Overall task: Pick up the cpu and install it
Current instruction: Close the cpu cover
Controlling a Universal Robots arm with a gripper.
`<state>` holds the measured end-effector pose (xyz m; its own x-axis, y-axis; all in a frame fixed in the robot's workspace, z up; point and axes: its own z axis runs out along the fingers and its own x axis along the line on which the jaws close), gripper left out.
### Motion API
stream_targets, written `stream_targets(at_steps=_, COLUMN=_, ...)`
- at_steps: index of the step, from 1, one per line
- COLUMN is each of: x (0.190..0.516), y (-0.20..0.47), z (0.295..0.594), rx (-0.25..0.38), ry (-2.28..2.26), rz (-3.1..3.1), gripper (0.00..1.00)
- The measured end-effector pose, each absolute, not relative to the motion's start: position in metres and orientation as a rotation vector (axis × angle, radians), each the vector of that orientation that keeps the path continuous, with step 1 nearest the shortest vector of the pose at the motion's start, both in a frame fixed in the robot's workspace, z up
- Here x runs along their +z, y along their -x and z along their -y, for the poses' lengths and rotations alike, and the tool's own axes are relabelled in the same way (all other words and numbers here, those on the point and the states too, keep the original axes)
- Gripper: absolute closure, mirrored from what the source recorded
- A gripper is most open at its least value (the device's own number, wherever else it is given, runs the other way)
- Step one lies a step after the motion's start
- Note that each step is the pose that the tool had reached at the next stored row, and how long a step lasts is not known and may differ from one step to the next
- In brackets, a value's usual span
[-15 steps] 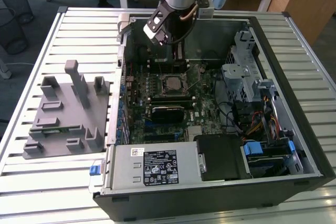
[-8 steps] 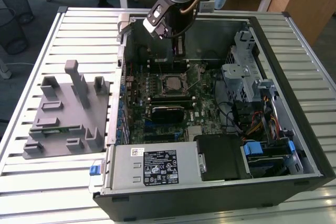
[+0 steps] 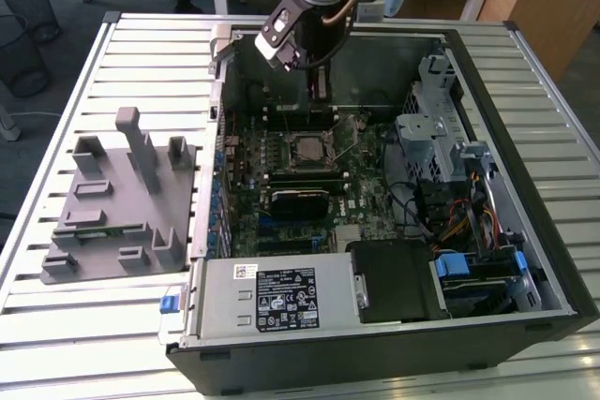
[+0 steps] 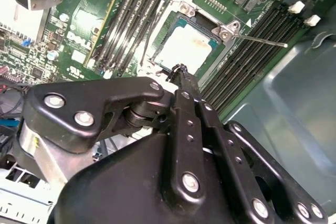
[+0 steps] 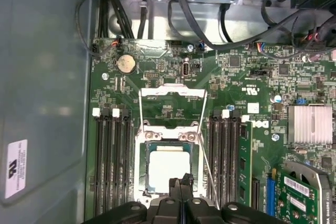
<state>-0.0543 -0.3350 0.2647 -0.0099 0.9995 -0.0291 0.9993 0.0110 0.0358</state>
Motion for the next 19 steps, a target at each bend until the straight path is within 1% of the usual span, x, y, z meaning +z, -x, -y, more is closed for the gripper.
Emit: stream_targets(at_steps=19, x=0.263, y=0.023, z=0.335, rx=0.004, ry=-2.177, rz=-2.201, gripper=0.89)
